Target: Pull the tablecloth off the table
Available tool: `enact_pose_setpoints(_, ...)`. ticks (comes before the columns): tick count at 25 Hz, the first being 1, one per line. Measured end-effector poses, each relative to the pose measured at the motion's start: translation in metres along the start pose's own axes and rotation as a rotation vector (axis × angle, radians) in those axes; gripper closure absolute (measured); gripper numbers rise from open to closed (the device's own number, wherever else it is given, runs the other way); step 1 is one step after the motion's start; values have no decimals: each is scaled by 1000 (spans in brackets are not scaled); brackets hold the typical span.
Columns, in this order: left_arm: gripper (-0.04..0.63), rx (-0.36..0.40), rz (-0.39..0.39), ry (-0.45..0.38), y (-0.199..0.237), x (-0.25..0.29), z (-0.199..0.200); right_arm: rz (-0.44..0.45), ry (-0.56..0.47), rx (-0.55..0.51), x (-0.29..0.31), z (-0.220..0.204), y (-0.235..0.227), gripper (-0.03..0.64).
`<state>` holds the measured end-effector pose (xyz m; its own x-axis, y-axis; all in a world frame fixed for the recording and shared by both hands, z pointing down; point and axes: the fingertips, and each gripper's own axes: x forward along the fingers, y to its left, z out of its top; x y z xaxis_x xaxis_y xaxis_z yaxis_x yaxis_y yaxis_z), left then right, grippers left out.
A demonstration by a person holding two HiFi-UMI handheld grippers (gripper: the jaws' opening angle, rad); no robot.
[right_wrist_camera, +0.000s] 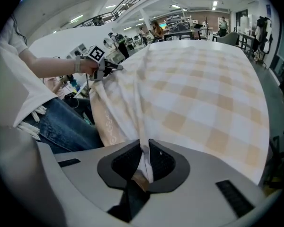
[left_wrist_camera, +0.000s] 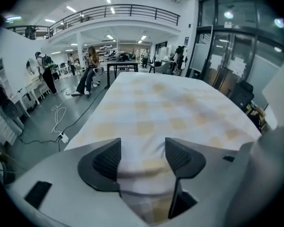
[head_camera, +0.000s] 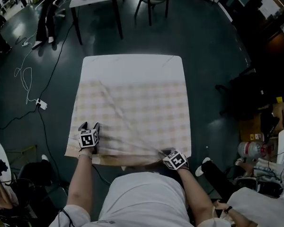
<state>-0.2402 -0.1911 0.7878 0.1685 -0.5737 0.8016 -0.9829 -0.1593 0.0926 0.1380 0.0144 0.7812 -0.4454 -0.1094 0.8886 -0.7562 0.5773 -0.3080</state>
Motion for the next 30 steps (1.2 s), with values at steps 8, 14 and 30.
enact_pose_setpoints(8, 323, 21, -19, -20, -5, 2, 1, 134, -32, 129, -16, 12, -19, 461)
enact_pose_setpoints(14, 324, 24, -28, -24, -4, 3, 2, -54, -181, 174, -58, 71, -118, 416)
enact_pose_setpoints(30, 323, 28, -33, -45, -3, 1, 2, -223, -379, 595, -80, 105, -307, 365)
